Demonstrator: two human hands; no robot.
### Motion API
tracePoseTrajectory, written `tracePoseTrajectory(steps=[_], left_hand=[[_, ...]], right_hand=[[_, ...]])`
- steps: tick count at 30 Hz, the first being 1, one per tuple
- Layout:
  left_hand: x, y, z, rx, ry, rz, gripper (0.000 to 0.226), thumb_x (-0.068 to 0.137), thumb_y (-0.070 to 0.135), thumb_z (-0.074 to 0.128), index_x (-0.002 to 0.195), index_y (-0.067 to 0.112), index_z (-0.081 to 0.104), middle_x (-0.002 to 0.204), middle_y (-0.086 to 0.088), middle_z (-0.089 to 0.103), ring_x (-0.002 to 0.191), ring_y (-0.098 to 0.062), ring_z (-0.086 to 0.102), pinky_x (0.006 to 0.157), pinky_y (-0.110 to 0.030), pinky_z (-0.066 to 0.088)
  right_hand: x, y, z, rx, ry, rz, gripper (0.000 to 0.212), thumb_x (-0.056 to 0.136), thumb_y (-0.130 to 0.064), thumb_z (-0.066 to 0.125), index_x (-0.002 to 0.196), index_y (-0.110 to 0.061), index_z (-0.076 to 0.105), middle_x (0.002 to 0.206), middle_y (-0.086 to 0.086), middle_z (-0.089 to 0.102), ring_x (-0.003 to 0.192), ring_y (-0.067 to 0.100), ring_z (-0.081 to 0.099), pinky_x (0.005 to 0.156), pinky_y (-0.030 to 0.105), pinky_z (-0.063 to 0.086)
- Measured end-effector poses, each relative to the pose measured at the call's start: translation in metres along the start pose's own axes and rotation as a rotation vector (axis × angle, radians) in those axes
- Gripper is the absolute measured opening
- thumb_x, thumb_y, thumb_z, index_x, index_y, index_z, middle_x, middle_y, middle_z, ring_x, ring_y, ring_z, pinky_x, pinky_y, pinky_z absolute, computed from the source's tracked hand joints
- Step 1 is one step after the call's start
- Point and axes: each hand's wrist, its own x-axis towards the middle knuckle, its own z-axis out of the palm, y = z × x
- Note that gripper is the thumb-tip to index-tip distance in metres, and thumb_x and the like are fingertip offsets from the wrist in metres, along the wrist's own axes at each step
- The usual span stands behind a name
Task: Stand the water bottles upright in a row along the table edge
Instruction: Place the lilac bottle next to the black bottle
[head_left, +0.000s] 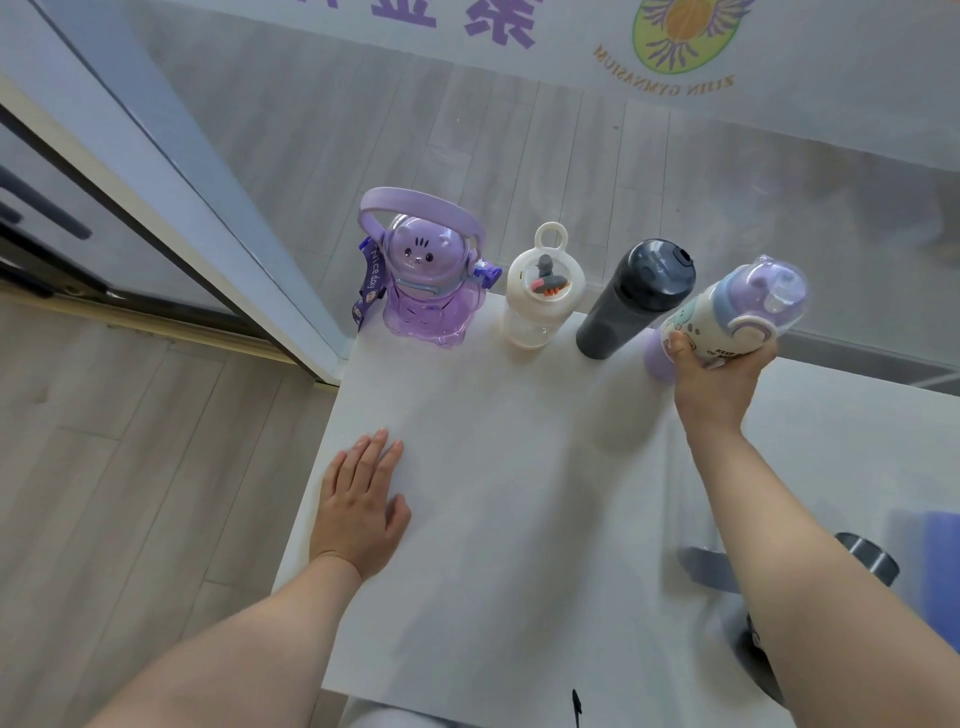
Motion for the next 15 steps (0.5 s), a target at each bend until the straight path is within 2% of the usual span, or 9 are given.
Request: tracePoseTrajectory(steps=[5,10,12,15], left_hand=[[0.000,0.001,0.000,-0.011,0.000,0.000,0.063,0.085,0.035,0.036,0.146,0.020,0.033,0.157,-0.003,0.029,0.145,-0.020,0.021,0.119,-0.041,0.013],[0.000,-0.001,-0.001,-0.018,-0.007,0.004,0.063,0.085,0.035,0.035,0.146,0.020,0.033,0.156,-0.003,0.030,0.145,-0.020,0.021,0.118,-0.042,0.014],[0.000,-0.001,-0.001,-0.023,-0.010,0.005,0.063,0.085,0.035,0.035,0.146,0.020,0.034,0.156,-0.003,0.030,0.145,-0.020,0.022,0.118,-0.043,0.015],[0.000,-0.001,-0.001,-0.024,-0.009,0.008,0.063,0.085,0.035,0.035,0.146,0.019,0.034,0.156,-0.004,0.030,0.145,-0.020,0.021,0.118,-0.042,0.014]], right_hand=[[0.001,0.000,0.000,-0.002,0.002,-0.012,0.075,0.068,-0.037,0.082,0.116,-0.026,0.026,0.129,0.003,0.048,0.113,0.019,0.056,0.094,0.031,0.049],[-0.001,-0.001,-0.003,-0.054,-0.026,0.026,0.076,0.072,-0.036,0.081,0.123,-0.023,0.026,0.126,-0.005,0.048,0.109,0.017,0.057,0.085,0.027,0.043],[-0.002,-0.004,-0.005,-0.091,-0.041,0.071,0.081,0.074,-0.039,0.080,0.131,-0.017,0.027,0.123,-0.009,0.048,0.108,0.016,0.056,0.087,0.029,0.042],[-0.004,-0.005,-0.010,-0.118,-0.081,0.113,0.087,0.074,-0.042,0.080,0.136,-0.013,0.026,0.130,-0.004,0.050,0.112,0.017,0.055,0.094,0.035,0.045]])
